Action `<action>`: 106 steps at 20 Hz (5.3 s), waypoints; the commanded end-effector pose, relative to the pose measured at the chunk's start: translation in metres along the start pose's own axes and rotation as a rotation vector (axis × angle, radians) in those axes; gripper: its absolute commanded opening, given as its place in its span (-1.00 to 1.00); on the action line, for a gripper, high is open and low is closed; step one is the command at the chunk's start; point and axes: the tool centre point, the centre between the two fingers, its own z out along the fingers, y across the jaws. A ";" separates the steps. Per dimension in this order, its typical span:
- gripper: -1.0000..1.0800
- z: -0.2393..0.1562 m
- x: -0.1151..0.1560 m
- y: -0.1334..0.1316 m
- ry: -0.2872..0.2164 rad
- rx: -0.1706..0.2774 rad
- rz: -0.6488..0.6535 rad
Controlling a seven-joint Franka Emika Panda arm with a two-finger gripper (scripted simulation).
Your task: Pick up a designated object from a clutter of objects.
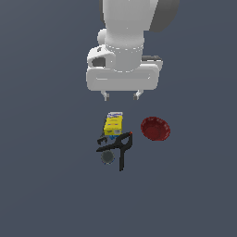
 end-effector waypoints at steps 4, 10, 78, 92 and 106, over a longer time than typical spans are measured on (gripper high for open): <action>0.23 -0.001 0.001 -0.001 -0.001 0.000 0.005; 0.23 -0.004 0.002 0.000 -0.001 0.001 0.012; 0.23 0.301 -0.052 -0.264 -0.212 -0.366 0.264; -1.00 0.299 -0.052 -0.263 -0.212 -0.366 0.264; -1.00 0.226 -0.056 -0.241 -0.213 -0.366 0.265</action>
